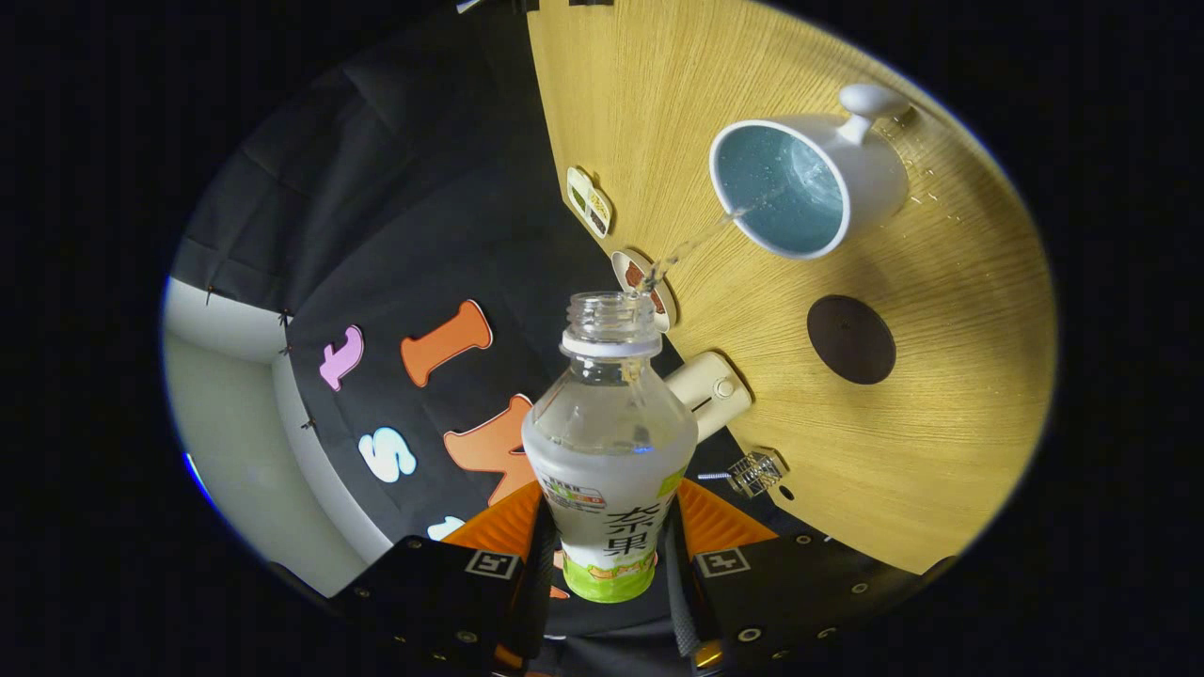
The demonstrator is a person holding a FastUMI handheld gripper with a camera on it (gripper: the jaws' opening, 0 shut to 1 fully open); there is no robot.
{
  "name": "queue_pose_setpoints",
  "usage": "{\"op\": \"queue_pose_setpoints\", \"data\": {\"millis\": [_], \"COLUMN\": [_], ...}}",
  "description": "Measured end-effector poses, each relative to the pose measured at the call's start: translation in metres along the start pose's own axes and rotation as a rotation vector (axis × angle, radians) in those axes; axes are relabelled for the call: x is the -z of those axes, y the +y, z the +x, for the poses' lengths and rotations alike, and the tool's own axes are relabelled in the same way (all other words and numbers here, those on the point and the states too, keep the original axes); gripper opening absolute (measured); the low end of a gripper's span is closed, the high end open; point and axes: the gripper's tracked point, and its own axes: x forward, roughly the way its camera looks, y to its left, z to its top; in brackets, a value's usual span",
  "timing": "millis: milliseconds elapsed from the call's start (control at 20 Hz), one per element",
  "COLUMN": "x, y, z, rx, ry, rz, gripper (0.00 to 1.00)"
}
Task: Take the bottle from table, then pour the juice into the cup, finally place the bottle on the coaster
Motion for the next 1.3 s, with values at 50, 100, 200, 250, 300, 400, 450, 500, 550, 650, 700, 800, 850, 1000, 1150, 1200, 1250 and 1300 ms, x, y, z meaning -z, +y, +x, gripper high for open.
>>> {"op": "queue_pose_setpoints", "data": {"millis": [50,100,200,250,300,400,450,500,550,650,700,800,850,1000,1150,1200,1250,1300], "x": [0.000,-0.001,0.000,0.000,-0.001,-0.004,-0.004,-0.005,-0.005,-0.005,-0.005,-0.004,-0.003,-0.002,0.002,0.002,0.002,0.002], "y": [0.001,0.001,0.008,0.009,0.010,0.013,0.015,0.014,0.014,0.013,0.016,0.018,0.019,0.021,0.024,0.025,0.024,0.024], "z": [0.000,0.002,0.003,0.003,0.004,0.003,0.001,0.001,0.002,0.000,0.000,0.001,0.002,0.001,0.004,0.005,0.004,0.005], "rx": [-0.002,-0.002,-0.010,-0.011,-0.012,-0.015,-0.014,-0.011,-0.009,-0.011,-0.019,-0.032,-0.032,-0.031,-0.049,-0.052,-0.057,-0.055], "ry": [-0.002,-0.001,-0.001,-0.002,-0.005,-0.011,-0.014,-0.014,-0.014,-0.014,-0.018,-0.019,-0.018,-0.010,-0.006,-0.006,-0.007,-0.008], "rz": [0.007,0.018,0.040,0.045,0.048,0.057,0.061,0.064,0.069,0.089,0.101,0.123,0.127,0.136,0.153,0.153,0.155,0.153], "gripper": [0.54,0.54,0.54,0.54,0.54,0.54,0.54,0.54,0.54,0.54,0.54,0.54,0.53,0.54,0.54,0.54,0.54,0.54]}}
